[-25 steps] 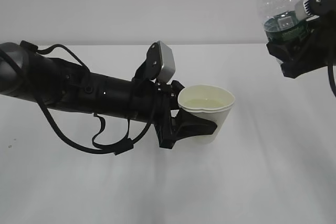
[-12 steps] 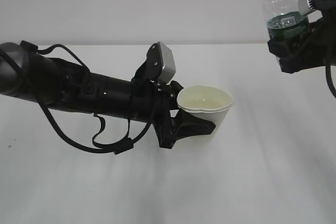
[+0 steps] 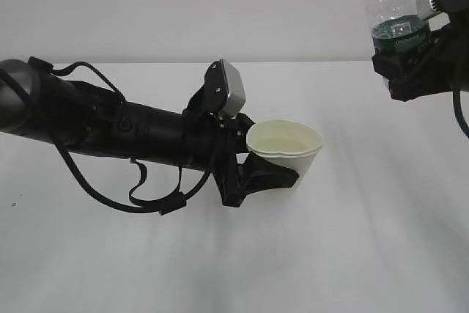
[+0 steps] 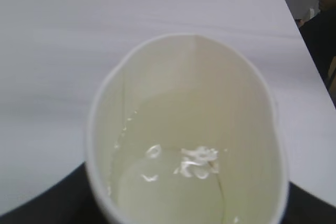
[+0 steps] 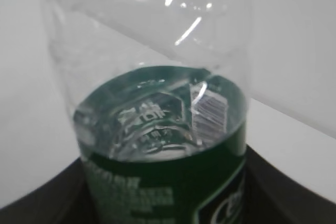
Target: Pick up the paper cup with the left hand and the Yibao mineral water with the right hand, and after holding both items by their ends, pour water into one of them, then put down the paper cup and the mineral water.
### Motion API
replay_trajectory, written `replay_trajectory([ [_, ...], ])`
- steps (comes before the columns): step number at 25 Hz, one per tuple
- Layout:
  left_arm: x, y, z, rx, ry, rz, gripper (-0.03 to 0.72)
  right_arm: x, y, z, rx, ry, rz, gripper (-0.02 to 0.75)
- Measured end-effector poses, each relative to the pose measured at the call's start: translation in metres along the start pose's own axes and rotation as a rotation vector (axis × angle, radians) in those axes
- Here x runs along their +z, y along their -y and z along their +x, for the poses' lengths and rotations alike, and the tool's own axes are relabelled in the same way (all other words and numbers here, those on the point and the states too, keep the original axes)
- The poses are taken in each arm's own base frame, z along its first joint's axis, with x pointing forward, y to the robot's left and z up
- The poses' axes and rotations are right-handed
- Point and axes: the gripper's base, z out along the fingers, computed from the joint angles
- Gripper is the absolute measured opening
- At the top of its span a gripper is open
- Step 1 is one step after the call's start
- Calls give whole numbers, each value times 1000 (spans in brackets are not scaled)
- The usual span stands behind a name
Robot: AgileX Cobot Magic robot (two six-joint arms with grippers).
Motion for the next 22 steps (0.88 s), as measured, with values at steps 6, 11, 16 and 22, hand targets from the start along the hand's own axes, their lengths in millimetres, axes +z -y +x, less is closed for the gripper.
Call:
replay_trajectory([
  [6,0,-5,0,-36,5,-54,426,0,0,0,2,2,0,462],
  [11,-8,-16,0,-73,29,-103,426,0,0,0,2,2,0,462],
  [16,-20,-29,4,-101,42,-155,426,0,0,0,3,2,0,462],
  [22,-34,-43,7,-130,57,-210,426,0,0,0,3,2,0,462],
])
